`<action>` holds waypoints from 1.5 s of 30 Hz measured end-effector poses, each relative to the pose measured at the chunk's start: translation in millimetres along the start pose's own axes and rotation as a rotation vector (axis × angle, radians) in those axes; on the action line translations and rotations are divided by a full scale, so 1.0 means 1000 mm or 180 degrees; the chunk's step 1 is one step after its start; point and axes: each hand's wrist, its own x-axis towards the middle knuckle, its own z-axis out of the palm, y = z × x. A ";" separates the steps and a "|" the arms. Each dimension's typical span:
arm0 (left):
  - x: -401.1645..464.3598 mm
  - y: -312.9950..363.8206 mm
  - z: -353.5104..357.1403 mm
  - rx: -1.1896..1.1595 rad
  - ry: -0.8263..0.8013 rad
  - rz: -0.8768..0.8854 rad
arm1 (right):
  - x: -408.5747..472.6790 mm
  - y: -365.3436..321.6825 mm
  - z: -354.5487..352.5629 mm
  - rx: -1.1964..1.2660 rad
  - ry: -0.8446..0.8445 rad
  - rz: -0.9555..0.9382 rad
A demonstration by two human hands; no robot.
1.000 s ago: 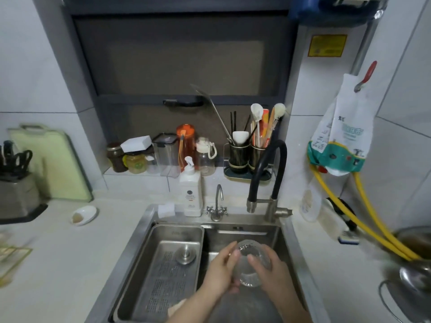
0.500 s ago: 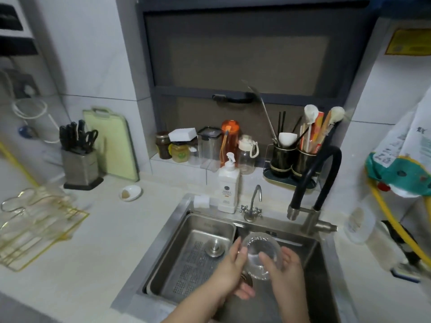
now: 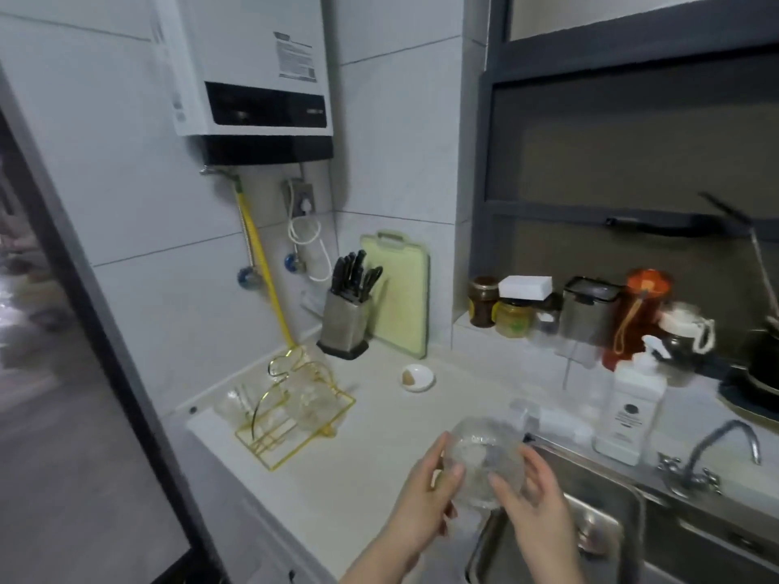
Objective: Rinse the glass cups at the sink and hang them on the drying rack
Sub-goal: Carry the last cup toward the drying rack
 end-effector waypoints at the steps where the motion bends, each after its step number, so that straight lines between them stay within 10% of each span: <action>1: -0.002 -0.002 -0.020 -0.0001 0.0090 -0.0008 | 0.001 0.005 0.020 0.0030 -0.0079 0.0014; 17: -0.008 -0.071 -0.241 -0.0424 0.1061 -0.0401 | 0.015 0.054 0.254 -0.0542 -0.1068 0.0089; 45: 0.093 -0.130 -0.307 -0.0407 0.2004 -0.1415 | 0.111 0.162 0.364 -0.0741 -0.1368 0.0834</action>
